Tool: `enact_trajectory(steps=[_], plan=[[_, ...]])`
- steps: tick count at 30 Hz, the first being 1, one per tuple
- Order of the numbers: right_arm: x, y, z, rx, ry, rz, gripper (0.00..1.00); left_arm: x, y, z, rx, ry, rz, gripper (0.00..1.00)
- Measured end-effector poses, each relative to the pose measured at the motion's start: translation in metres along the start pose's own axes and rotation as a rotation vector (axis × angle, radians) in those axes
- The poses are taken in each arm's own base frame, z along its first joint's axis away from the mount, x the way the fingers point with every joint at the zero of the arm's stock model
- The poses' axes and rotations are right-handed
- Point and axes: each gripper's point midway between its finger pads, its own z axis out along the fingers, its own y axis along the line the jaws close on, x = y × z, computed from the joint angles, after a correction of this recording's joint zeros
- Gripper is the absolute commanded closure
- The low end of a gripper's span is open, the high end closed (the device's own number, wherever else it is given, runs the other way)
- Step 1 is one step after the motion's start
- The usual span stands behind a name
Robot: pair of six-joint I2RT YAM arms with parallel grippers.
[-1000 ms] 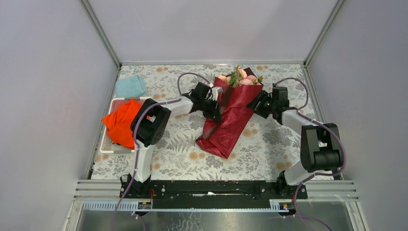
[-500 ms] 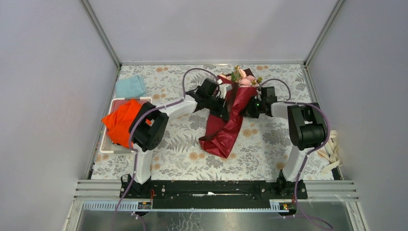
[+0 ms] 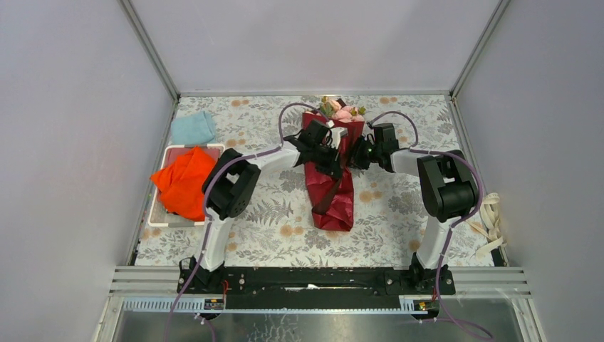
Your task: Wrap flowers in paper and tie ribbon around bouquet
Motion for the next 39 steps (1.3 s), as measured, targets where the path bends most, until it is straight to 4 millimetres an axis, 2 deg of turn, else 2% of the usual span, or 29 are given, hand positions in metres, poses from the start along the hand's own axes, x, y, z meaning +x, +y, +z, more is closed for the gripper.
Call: enact_trajectory(steps=[6, 8, 12, 16, 19, 22, 25, 34, 39], plan=[[-0.002, -0.005, -0.001, 0.02, -0.008, 0.022, 0.56, 0.015, 0.025, 0.014, -0.063, 0.029, 0.006, 1.0], [-0.005, -0.009, -0.005, 0.034, -0.024, 0.033, 0.52, 0.014, 0.027, 0.015, -0.072, 0.026, 0.015, 1.0], [-0.019, -0.01, -0.027, 0.049, -0.094, 0.038, 0.48, 0.013, 0.03, 0.015, -0.084, 0.021, 0.037, 1.0], [-0.047, 0.018, -0.056, -0.01, -0.201, -0.047, 0.46, 0.013, 0.032, 0.015, -0.09, 0.02, 0.045, 1.0], [-0.057, 0.043, -0.072, -0.078, -0.264, -0.115, 0.43, 0.013, 0.032, 0.015, -0.091, 0.02, 0.045, 1.0], [-0.052, 0.05, -0.082, -0.115, -0.296, -0.149, 0.38, 0.013, 0.032, 0.015, -0.091, 0.02, 0.046, 1.0], [-0.044, 0.049, -0.083, -0.121, -0.294, -0.154, 0.34, 0.013, 0.033, 0.015, -0.094, 0.02, 0.048, 1.0], [-0.024, 0.059, -0.086, -0.135, -0.3, -0.196, 0.33, 0.013, 0.033, 0.015, -0.095, 0.019, 0.051, 1.0], [-0.022, 0.053, -0.088, -0.104, -0.322, -0.198, 0.35, 0.013, 0.033, 0.015, -0.095, 0.019, 0.052, 1.0]])
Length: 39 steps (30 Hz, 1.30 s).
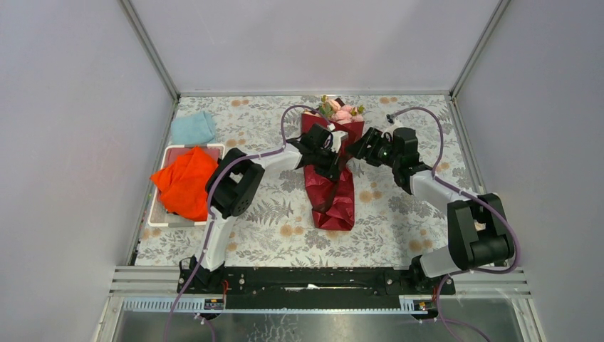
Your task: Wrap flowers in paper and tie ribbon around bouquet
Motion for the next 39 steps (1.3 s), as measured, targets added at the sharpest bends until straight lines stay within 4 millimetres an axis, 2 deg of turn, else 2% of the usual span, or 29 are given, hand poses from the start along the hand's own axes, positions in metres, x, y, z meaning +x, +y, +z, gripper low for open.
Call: enact_trajectory(steps=[2, 7, 8, 11, 13, 14, 17, 19, 24, 27, 30, 34, 39], plan=[[-0.001, -0.004, 0.002, 0.015, -0.007, -0.001, 0.38, 0.0, 0.0, 0.0, -0.001, 0.0, 0.001, 1.0], [-0.003, -0.016, 0.023, 0.043, 0.015, 0.01, 0.46, 0.0, 0.001, 0.0, -0.003, -0.001, 0.004, 1.0], [-0.003, -0.019, 0.028, 0.048, 0.021, 0.013, 0.51, 0.0, 0.001, 0.0, -0.004, -0.001, 0.005, 1.0], [0.0, -0.027, 0.041, 0.063, 0.043, 0.027, 0.81, 0.0, 0.001, 0.0, -0.006, -0.001, 0.007, 1.0], [0.005, -0.033, 0.046, 0.074, 0.056, 0.041, 0.92, 0.0, 0.002, 0.0, -0.008, 0.0, 0.013, 0.78], [0.007, -0.036, 0.047, 0.081, 0.062, 0.042, 0.94, 0.0, 0.002, 0.0, -0.009, 0.001, 0.02, 0.68], [0.009, -0.047, 0.05, 0.104, 0.066, 0.056, 0.96, -0.001, 0.001, -0.003, -0.007, 0.013, 0.051, 0.41], [0.009, -0.057, 0.051, 0.123, 0.066, 0.067, 0.96, -0.002, -0.003, -0.009, -0.007, 0.022, 0.082, 0.32], [0.01, -0.084, 0.051, 0.178, 0.068, 0.1, 0.96, -0.009, -0.022, -0.038, -0.028, 0.037, 0.229, 0.23], [0.012, -0.093, 0.052, 0.195, 0.073, 0.113, 0.96, -0.012, -0.041, -0.06, -0.056, 0.044, 0.351, 0.15], [0.014, -0.098, 0.053, 0.204, 0.079, 0.12, 0.96, -0.005, -0.058, -0.081, -0.094, 0.072, 0.456, 0.09], [0.016, -0.103, 0.055, 0.208, 0.082, 0.124, 0.96, 0.022, -0.063, -0.095, -0.13, 0.161, 0.524, 0.06], [0.02, -0.109, 0.057, 0.217, 0.089, 0.131, 0.96, 0.078, -0.039, -0.092, -0.183, 0.345, 0.517, 0.07]])
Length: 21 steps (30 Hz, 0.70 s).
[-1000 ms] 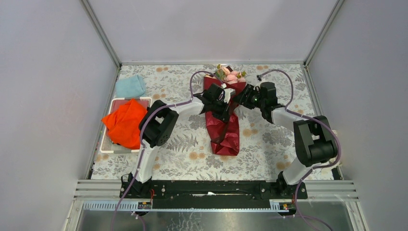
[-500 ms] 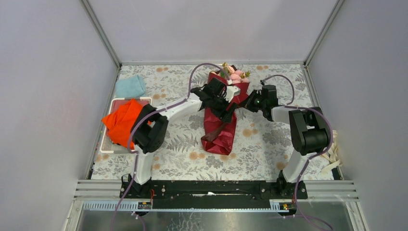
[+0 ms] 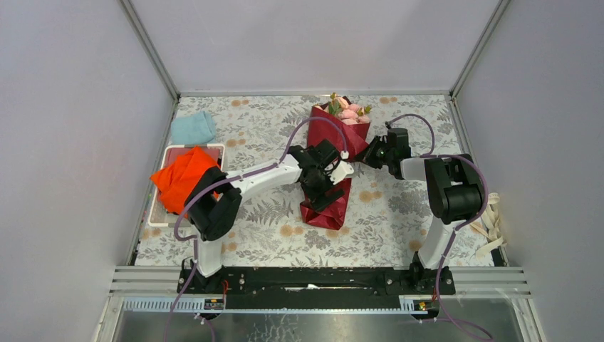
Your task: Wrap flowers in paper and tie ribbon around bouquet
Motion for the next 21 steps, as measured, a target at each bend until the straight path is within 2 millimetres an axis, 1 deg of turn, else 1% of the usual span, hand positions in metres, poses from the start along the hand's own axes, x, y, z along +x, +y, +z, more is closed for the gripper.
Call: enact_trajectory(steps=[2, 4, 5, 7, 9, 10, 12, 15, 17, 19, 21], plan=[[0.0, -0.001, 0.001, 0.001, 0.001, 0.0, 0.96, 0.011, 0.001, 0.008, -0.005, 0.038, -0.008, 0.12], [0.0, -0.001, 0.001, 0.001, 0.0, 0.0, 0.96, 0.014, 0.001, 0.012, -0.011, 0.052, -0.013, 0.22], [0.0, -0.001, 0.001, 0.001, 0.0, 0.0, 0.96, 0.014, 0.002, 0.013, -0.017, 0.051, -0.015, 0.28], [0.0, -0.001, 0.001, 0.002, 0.0, 0.0, 0.96, 0.011, 0.001, 0.014, -0.029, 0.042, -0.009, 0.47], [0.0, -0.001, 0.001, 0.003, 0.0, -0.001, 0.96, 0.008, -0.004, 0.016, -0.043, 0.029, 0.027, 0.62], [0.0, -0.001, 0.001, 0.003, 0.0, -0.003, 0.96, 0.008, -0.008, 0.018, -0.045, 0.029, 0.044, 0.68], [0.0, -0.002, 0.001, 0.004, -0.001, -0.003, 0.96, 0.01, -0.019, 0.023, -0.05, 0.037, 0.092, 0.76], [0.0, -0.002, 0.001, 0.005, -0.002, -0.003, 0.96, 0.015, -0.034, 0.03, -0.06, 0.059, 0.168, 0.8], [0.0, -0.002, 0.001, 0.006, -0.002, -0.003, 0.96, 0.016, -0.043, 0.032, -0.073, 0.07, 0.217, 0.8], [0.0, -0.002, 0.001, 0.007, -0.003, -0.003, 0.96, 0.014, -0.049, 0.033, -0.103, 0.075, 0.275, 0.76], [-0.001, -0.003, 0.002, 0.011, -0.004, -0.001, 0.96, 0.011, -0.057, 0.034, -0.134, 0.075, 0.345, 0.7]])
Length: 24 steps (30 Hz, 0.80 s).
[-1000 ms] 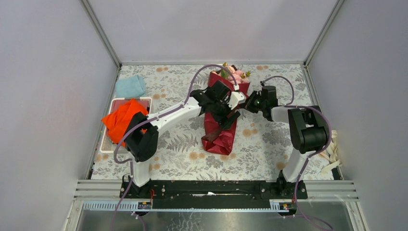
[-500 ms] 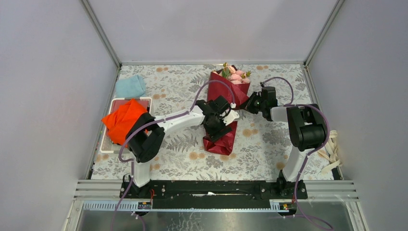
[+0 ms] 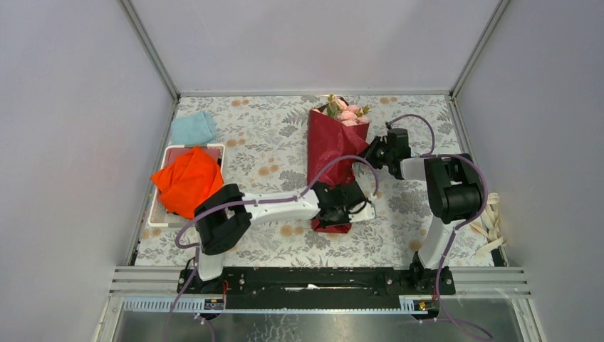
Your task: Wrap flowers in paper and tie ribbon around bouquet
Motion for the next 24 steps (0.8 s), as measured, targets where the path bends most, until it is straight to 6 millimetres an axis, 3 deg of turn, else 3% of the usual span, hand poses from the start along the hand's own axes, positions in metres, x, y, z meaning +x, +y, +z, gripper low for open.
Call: enact_trajectory(steps=[7, 16, 19, 21, 24], plan=[[0.0, -0.003, 0.001, 0.009, -0.002, 0.003, 0.96, -0.025, -0.03, -0.009, -0.046, -0.01, 0.189, 0.55], [-0.001, -0.006, 0.003, 0.015, -0.007, 0.007, 0.96, -0.099, -0.04, -0.044, 0.03, -0.225, 0.189, 0.55], [-0.001, -0.005, 0.003, 0.015, -0.007, 0.007, 0.96, -0.103, -0.037, -0.034, 0.009, -0.233, 0.21, 0.43], [-0.001, -0.005, 0.003, 0.015, -0.007, 0.007, 0.96, -0.099, -0.034, -0.015, -0.013, -0.206, 0.229, 0.36], [0.0, -0.006, 0.003, 0.015, -0.007, 0.006, 0.96, -0.079, -0.033, 0.017, -0.033, -0.14, 0.256, 0.36]])
